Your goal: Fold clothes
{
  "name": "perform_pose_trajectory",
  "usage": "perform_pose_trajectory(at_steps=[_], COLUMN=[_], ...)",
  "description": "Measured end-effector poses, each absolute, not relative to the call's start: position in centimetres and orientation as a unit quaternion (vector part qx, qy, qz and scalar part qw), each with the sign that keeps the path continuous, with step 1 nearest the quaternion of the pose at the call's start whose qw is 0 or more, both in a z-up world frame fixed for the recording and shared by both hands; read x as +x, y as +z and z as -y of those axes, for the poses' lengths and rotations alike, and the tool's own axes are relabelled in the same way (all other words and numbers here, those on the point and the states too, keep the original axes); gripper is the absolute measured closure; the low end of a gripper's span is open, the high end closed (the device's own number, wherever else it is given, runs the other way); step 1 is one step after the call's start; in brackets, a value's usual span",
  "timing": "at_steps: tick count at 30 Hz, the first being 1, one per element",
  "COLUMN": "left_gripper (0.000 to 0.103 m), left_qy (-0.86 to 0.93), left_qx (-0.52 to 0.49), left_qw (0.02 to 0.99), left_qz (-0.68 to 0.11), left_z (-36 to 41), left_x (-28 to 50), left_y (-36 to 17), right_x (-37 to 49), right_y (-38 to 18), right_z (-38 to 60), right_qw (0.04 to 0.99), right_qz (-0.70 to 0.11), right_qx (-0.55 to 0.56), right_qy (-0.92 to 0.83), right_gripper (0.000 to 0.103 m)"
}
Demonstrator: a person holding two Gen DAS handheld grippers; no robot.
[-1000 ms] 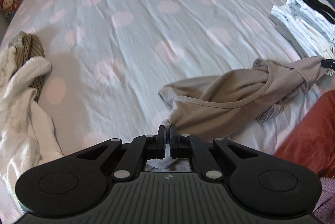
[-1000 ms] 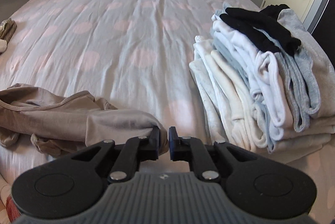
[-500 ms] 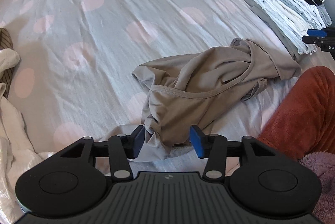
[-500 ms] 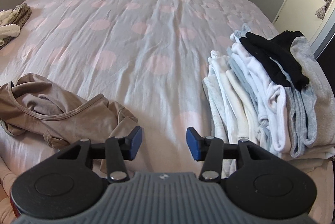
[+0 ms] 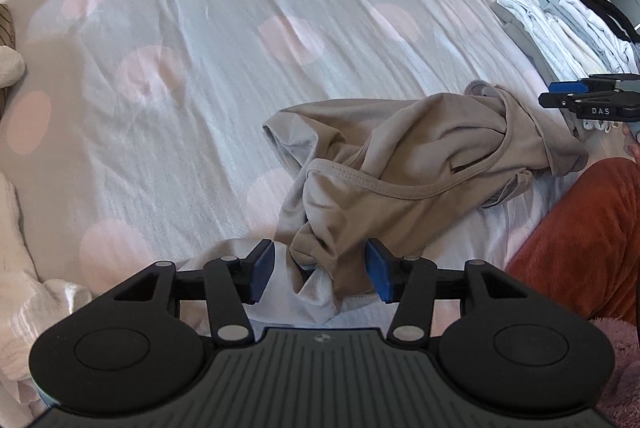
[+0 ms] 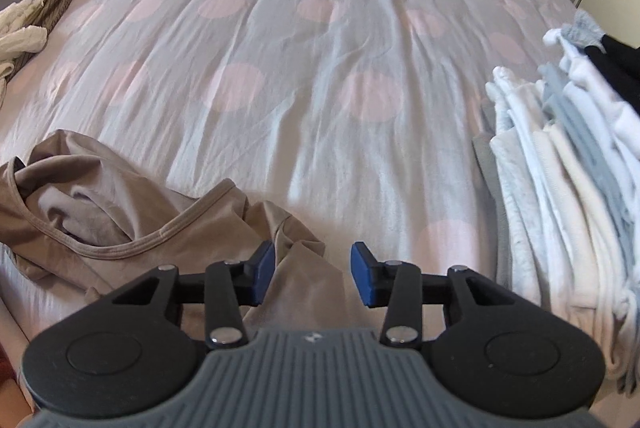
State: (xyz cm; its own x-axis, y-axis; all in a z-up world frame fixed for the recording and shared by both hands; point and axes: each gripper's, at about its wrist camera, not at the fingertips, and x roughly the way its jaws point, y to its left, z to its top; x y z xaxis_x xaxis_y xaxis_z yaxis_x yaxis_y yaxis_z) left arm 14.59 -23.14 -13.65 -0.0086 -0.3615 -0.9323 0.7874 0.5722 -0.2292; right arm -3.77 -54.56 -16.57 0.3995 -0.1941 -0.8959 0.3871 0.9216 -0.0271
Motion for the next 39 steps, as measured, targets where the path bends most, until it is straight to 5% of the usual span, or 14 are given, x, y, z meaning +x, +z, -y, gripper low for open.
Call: perform_pose_trajectory(at_steps=[4, 6, 11, 20, 22, 25, 29, 32, 35, 39], left_gripper=[0.063, 0.082, 0.098, 0.1, 0.1, 0.1, 0.1, 0.1, 0.1, 0.1], left_qy=[-0.418, -0.416, -0.408, -0.386, -0.388, -0.381, -0.372, -0.369, -0.367, -0.362], left_qx=[0.183, 0.181, 0.176, 0.166, 0.178, 0.186, 0.181, 0.182, 0.182, 0.184], left_qw=[0.681, 0.684, 0.692, 0.761, 0.761, 0.763, 0.764, 0.764, 0.765, 0.774], left_qz=[-0.572, -0.572, -0.569, -0.494, -0.488, -0.488, -0.495, -0.497, -0.497, -0.486], left_z=[23.2, 23.1, 23.1, 23.6, 24.1, 24.5, 24.1, 23.7, 23.4, 23.4], left_x=[14.7, 14.8, 15.1, 16.6, 16.4, 16.1, 15.7, 15.3, 15.1, 15.1], left_y=[-13.7, -13.7, -13.4, -7.5, -6.9, -6.8, -7.3, -7.2, -7.0, -6.5], right_x=[-3.1, -3.6, -6.0, -9.0, -8.8, -7.5, -6.0, -5.6, -5.9, -7.2], right_y=[-19.2, -19.5, -17.7, -11.9, -11.7, -13.1, -16.0, -17.7, -18.6, -16.8], right_z=[55.3, 55.8, 57.1, 60.3, 60.5, 59.5, 58.7, 58.5, 58.3, 58.7], right_qw=[0.809, 0.805, 0.815, 0.848, 0.852, 0.845, 0.825, 0.811, 0.805, 0.821], right_qz=[-0.552, -0.555, -0.53, -0.448, -0.439, -0.458, -0.487, -0.504, -0.512, -0.482], right_qx=[0.12, 0.128, 0.142, 0.152, 0.186, 0.207, 0.23, 0.246, 0.246, 0.24], right_qy=[-0.162, -0.168, -0.185, -0.237, -0.215, -0.184, -0.17, -0.166, -0.17, -0.189], right_gripper=[0.064, 0.089, 0.096, 0.103, 0.096, 0.064, 0.062, 0.065, 0.099, 0.1])
